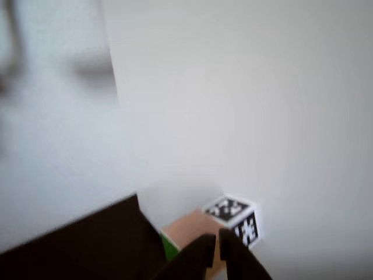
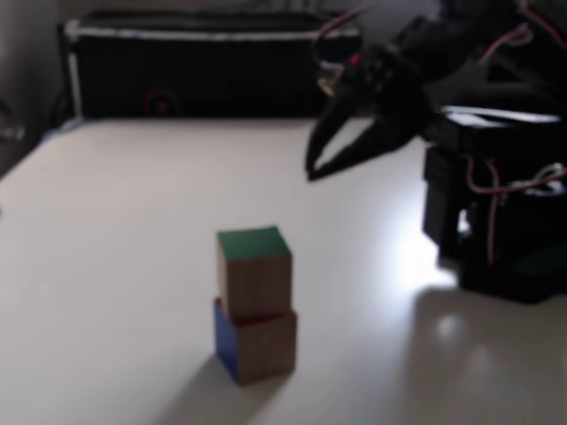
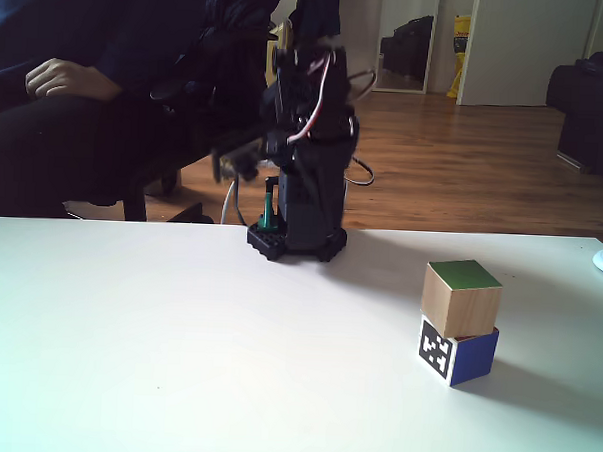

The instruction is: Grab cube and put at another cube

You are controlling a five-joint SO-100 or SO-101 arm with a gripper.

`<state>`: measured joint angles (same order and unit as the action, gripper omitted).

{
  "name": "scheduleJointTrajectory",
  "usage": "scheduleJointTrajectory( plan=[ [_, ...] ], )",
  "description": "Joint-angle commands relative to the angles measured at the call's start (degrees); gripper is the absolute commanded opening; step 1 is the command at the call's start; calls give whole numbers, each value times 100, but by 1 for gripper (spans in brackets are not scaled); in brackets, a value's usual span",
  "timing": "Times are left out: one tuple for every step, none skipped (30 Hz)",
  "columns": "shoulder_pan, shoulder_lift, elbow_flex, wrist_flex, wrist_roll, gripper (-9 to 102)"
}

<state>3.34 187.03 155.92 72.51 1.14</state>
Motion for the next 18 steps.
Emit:
scheduleJointTrajectory(
  plan=[
    [202,141,369,-158,-132,0],
    [237,141,483,-185,-149,0],
    [264,141,589,-220,-176,0],
    [272,141,694,-220,-202,0],
    [281,141,791,-229,-220,0],
    [281,141,896,-246,-255,0],
    [281,141,1002,-272,-281,0],
    [281,141,1107,-290,-316,0],
    [272,141,1204,-290,-343,0],
    [264,141,1310,-290,-360,0],
    [246,141,1406,-290,-378,0],
    [229,141,1485,-290,-378,0],
    [211,141,1503,-246,-360,0],
    [176,141,1485,-176,-360,0],
    [167,141,1468,-123,-360,0],
    [158,141,1459,-62,-352,0],
    [141,141,1441,18,-352,0],
    [123,141,1424,114,-352,0]
  ],
)
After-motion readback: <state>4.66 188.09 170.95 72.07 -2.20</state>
